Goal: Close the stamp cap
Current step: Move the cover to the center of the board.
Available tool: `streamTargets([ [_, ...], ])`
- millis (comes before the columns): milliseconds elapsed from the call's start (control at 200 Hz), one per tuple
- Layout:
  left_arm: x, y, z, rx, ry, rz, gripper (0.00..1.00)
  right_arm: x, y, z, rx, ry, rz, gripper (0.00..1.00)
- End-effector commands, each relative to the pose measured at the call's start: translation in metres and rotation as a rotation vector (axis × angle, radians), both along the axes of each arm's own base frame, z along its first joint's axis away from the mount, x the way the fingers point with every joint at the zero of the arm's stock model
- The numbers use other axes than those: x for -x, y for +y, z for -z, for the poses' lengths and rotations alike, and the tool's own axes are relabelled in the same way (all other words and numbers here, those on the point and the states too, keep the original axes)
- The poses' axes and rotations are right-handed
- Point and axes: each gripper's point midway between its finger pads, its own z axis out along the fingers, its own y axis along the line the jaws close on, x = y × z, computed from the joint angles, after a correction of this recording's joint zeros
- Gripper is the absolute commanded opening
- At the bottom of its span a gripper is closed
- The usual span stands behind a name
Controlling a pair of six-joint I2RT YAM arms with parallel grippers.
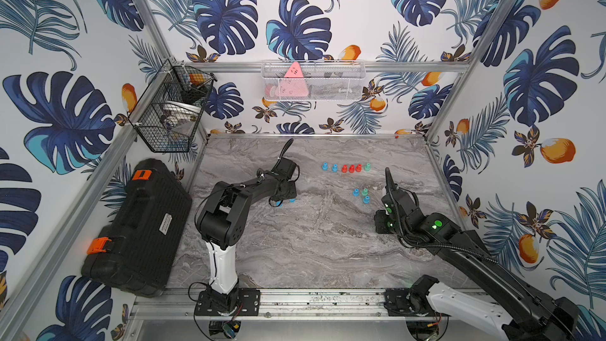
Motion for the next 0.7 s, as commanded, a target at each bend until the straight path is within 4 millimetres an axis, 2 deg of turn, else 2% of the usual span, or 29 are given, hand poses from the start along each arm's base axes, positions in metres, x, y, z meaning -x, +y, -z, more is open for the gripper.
streamTargets([
  [0,0.006,0.001,0.008,-0.035,0.031,0.016,0.46,0.0,-0.001,0.0,0.004,0.0,0.013,0.33],
  [330,0.014,-0.009,0.021,-0.057,0.069,0.064,0.42,-0.001,-0.002,-0.001,0.005,-0.003,0.016,0.33],
  [691,0.018,-0.039,0.026,-0.027,0.083,0.126,0.33,0.0,-0.004,-0.003,0.004,-0.015,0.025,0.33],
])
